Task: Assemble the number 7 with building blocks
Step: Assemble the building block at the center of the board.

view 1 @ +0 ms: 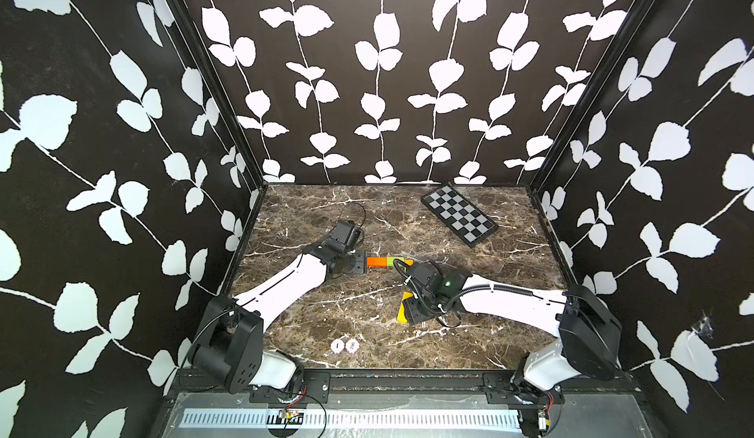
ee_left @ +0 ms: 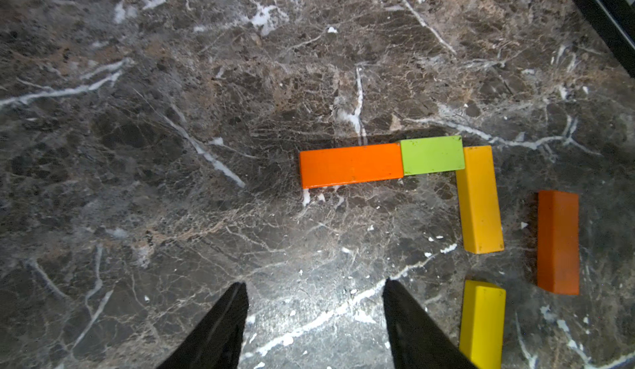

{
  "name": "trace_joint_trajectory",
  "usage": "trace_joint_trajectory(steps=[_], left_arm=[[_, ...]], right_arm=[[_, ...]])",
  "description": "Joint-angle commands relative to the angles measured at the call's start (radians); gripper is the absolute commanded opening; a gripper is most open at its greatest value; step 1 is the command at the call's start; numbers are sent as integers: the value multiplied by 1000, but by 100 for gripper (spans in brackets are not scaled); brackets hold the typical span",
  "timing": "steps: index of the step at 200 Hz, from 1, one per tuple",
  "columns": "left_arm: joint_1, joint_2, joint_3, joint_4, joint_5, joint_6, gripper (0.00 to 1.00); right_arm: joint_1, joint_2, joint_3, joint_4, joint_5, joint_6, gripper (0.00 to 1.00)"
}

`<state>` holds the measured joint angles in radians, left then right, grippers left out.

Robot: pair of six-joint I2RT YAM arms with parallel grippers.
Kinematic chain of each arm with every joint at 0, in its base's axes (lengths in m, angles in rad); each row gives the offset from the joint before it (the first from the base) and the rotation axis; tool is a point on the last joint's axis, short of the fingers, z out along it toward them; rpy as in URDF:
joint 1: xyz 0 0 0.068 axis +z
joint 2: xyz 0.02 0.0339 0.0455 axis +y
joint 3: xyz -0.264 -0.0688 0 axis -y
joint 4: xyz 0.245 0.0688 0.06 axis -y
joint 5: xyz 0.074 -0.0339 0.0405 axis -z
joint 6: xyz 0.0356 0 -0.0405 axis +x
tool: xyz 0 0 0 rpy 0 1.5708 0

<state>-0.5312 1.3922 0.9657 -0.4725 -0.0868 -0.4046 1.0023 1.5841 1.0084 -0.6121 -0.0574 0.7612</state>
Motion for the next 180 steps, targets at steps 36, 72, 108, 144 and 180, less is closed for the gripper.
trace_joint_trajectory(steps=[36,72,108,144,180], left_arm=[[117,-108,-53,41,5,56,79],[148,-140,-83,52,28,75,79],[148,-132,-103,83,54,68,79],[149,-141,-111,83,53,69,79],[148,-133,-113,92,59,67,79]], right_arm=[[6,193,137,-28,-1,104,60],[7,218,186,-69,11,126,57],[-2,239,191,-79,24,130,57],[-38,245,157,-53,5,135,54],[-60,264,166,-40,-6,117,53]])
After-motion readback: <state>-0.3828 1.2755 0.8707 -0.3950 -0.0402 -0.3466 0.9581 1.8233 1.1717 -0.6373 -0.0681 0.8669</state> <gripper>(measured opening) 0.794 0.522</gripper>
